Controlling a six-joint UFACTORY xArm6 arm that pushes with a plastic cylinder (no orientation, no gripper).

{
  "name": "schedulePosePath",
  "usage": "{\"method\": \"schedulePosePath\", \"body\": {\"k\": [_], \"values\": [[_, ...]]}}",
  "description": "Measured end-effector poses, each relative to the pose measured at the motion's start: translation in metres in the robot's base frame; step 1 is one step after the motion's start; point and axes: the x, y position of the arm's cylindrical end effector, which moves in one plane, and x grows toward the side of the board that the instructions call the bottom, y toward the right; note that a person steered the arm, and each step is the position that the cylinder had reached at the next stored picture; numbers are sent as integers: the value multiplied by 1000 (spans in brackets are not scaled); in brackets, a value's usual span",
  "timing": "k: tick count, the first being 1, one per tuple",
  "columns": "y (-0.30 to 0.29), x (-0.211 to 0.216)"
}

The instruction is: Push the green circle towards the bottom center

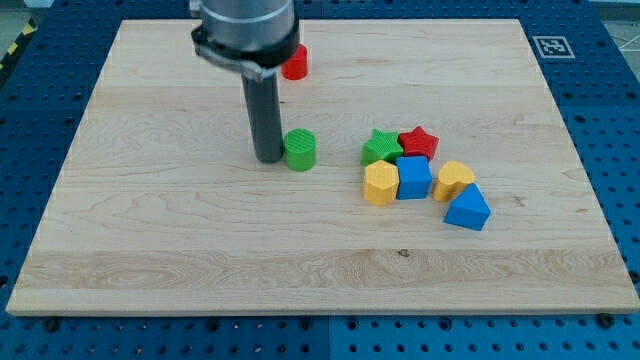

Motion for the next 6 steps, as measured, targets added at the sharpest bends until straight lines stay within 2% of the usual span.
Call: {"method": "schedulePosePath", "body": {"k": [1, 2, 3, 4, 6], "values": [[0, -14], [0, -58], [9, -79], [34, -52], [44, 43]]}}
